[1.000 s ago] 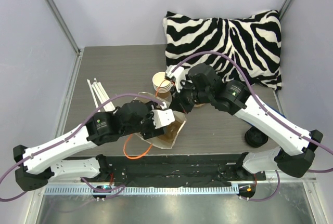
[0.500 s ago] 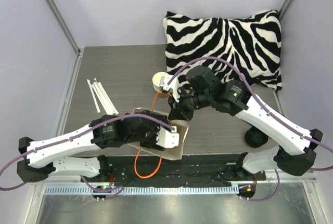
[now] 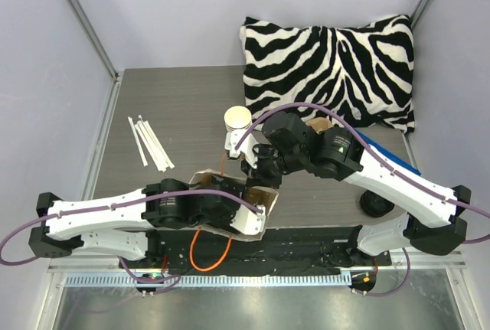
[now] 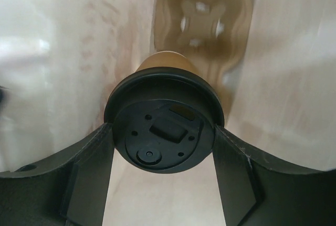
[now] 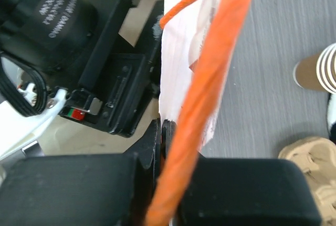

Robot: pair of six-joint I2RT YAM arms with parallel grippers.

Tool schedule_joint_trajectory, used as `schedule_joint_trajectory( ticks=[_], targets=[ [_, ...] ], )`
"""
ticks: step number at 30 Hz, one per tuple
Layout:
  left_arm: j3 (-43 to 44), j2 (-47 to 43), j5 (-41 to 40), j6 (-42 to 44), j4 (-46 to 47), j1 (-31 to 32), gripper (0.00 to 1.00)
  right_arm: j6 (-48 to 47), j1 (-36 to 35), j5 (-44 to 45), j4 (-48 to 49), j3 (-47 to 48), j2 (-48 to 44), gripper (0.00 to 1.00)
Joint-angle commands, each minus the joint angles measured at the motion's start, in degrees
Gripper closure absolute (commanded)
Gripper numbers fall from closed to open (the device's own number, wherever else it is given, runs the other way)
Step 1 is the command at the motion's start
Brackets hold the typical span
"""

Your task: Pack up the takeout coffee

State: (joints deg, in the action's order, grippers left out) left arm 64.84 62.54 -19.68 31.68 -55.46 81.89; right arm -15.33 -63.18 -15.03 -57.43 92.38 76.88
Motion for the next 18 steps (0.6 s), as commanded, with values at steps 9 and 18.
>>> schedule_joint_trajectory(
  ticks=[9, 18],
  targets=[
    [6.4, 2.0, -7.3, 1.2, -11.1, 2.5, 0.99, -1.1, -2.7, 5.9, -0.3, 3.6, 0.2, 0.99],
    [2.8, 3.1, -11.3, -1.4, -6.7, 3.6, 1.0, -5.6, -8.5, 11.5, -0.2, 4.3, 1.9, 0.99]
  ],
)
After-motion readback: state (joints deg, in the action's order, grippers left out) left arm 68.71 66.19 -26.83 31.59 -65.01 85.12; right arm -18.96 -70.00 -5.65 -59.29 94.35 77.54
